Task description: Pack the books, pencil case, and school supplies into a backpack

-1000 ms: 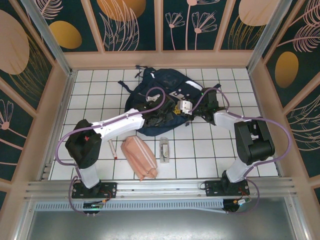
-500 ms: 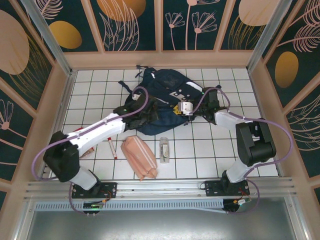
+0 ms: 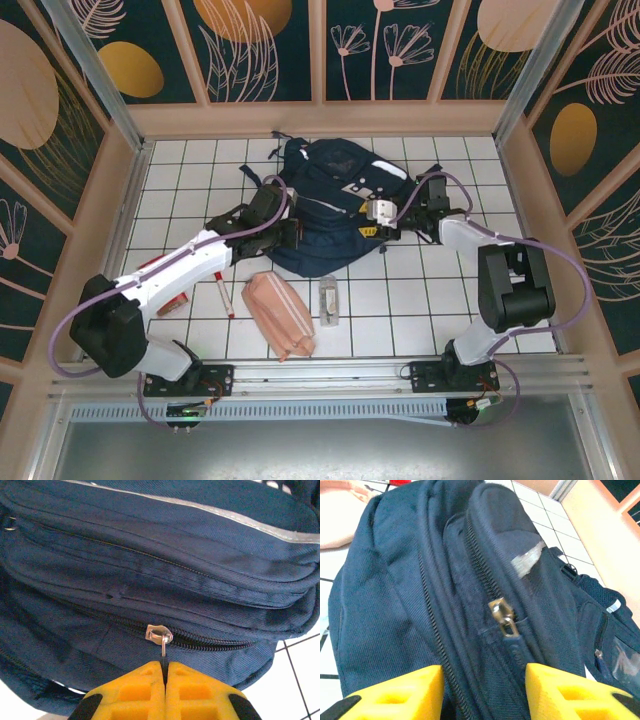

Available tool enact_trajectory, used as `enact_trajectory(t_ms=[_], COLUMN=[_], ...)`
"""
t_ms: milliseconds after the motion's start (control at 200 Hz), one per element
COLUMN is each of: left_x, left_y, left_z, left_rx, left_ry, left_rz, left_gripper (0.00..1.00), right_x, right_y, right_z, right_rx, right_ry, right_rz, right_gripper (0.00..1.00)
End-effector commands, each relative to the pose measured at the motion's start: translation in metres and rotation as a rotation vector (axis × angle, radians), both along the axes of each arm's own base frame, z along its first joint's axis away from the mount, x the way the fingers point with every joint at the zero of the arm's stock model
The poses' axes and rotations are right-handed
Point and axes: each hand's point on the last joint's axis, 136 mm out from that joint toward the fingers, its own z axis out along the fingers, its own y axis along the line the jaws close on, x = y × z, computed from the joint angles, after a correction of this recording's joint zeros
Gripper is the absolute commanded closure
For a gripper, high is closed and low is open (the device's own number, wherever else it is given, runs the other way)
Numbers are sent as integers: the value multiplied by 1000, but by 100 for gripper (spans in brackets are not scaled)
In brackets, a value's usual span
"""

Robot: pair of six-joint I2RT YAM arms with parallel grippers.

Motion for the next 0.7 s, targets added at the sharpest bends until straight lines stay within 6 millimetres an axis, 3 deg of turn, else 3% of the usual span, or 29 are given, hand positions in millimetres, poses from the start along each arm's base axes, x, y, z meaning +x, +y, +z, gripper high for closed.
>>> enact_trajectory(t_ms=[0,105,205,400,445,520,586,696], left_x=[-5,-9,-8,-10,-10,-9,-8,-3], left_y=[-36,-45,-49,-58,-58,-53,-44,-20], left_z=[10,10,17,27,27,26,23,11], left_rx=[-95,-132,-166,-237,-242,-225,-173,-49], left_ry=[4,18,-8,-19,-21,-36,-57,-101], left_rz=[-179,-220,-225,-242,-243,-234,-221,-196], left_gripper=[100,100,100,100,100,100,100,100], right_x=[-20,-37,-47,-38,-28,-21,-21,-28], right_y=[9,30,50,73,74,72,61,41], right_z=[33,41,37,13,7,-5,-13,-12], right_rx=[25,42,50,0,-32,-95,-152,-207], right_ry=[0,-25,-52,-66,-67,-80,-100,-124], right_rz=[42,49,38,-47,-107,-159,-175,-149], right_gripper=[50,48,47,47,54,82,100,100])
